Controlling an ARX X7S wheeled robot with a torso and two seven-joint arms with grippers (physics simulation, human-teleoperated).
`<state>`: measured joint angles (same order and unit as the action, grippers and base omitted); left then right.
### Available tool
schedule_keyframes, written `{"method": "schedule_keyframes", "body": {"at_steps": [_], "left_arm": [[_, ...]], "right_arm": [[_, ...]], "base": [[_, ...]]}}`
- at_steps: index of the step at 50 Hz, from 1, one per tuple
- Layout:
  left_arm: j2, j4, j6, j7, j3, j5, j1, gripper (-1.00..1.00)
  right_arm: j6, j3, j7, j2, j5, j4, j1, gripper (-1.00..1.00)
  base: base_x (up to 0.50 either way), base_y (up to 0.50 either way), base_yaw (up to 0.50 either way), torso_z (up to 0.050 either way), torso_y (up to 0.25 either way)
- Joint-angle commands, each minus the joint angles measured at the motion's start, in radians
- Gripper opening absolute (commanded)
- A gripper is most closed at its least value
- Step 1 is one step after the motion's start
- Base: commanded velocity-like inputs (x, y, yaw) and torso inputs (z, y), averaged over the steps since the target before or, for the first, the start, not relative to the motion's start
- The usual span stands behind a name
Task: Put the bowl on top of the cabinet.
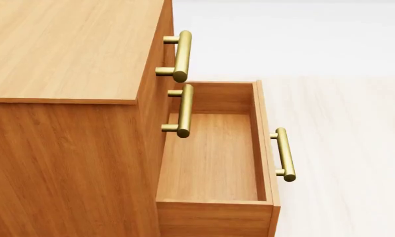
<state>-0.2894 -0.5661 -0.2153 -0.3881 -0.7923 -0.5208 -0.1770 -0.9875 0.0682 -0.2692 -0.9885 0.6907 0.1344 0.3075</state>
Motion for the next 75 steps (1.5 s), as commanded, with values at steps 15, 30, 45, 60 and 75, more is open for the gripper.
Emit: {"method": "schedule_keyframes", "body": {"at_steps": [15,30,45,60,75], "left_arm": [[-0.004,0.003,0.004,-0.004,0.006,0.004,0.0,1.0],[-0.004,0.006,0.008,-0.004,0.007,0.003,-0.002,1.0],[-0.005,0.003,0.007,-0.008,0.006,-0.001,-0.004,1.0],[-0.005,0.005,0.012,-0.008,0.008,0.0,-0.006,1.0],[-0.007,0.007,0.015,-0.009,0.011,0.001,-0.006,1.0]], "right_arm": [[0.021,0.049,0.007,0.04,-0.042,0.073,0.037,1.0],[0.051,0.041,0.0,0.049,-0.032,0.062,-0.029,1.0],[0.093,0.041,-0.006,0.04,-0.043,0.042,-0.062,-1.0],[0.047,0.043,-0.01,-0.009,-0.036,-0.005,-0.04,-1.0],[-0.051,-0.004,-0.016,-0.165,-0.005,-0.137,-0.009,-1.0]], "base": [[0.0,0.0,0.0,0.0,0.0],[0.0,0.0,0.0,0.0,0.0],[0.0,0.0,0.0,0.0,0.0],[0.0,0.0,0.0,-0.001,0.0],[0.0,0.0,0.0,0.0,0.0]]}}
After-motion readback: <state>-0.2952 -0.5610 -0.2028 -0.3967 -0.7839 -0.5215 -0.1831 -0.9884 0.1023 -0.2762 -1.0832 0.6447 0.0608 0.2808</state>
